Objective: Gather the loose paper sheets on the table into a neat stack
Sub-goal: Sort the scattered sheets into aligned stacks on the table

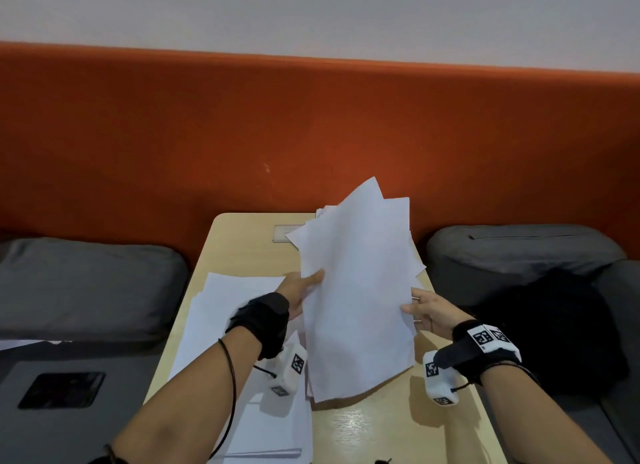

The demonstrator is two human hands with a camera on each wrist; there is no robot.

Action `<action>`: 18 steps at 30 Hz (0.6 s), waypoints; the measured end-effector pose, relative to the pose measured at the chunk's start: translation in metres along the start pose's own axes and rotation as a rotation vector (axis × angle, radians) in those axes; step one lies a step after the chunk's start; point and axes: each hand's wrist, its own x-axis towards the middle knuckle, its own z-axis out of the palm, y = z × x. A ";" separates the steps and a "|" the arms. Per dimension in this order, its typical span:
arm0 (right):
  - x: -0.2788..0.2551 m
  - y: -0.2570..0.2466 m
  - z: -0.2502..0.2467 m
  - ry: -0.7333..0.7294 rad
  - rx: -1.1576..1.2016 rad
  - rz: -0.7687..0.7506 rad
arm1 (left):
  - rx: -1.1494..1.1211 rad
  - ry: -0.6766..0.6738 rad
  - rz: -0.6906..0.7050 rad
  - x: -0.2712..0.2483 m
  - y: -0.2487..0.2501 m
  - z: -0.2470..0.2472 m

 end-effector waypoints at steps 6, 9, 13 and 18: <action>0.001 -0.007 0.003 0.210 0.024 -0.229 | 0.258 0.253 0.285 -0.002 0.005 0.002; 0.000 -0.029 0.008 0.280 -0.007 -0.377 | 0.251 0.248 0.400 -0.009 0.024 0.012; -0.012 -0.062 0.017 0.309 -0.047 -0.513 | 0.190 0.231 0.543 -0.014 0.052 0.021; -0.015 -0.080 0.026 0.317 -0.092 -0.565 | 0.248 0.118 0.639 -0.020 0.068 0.033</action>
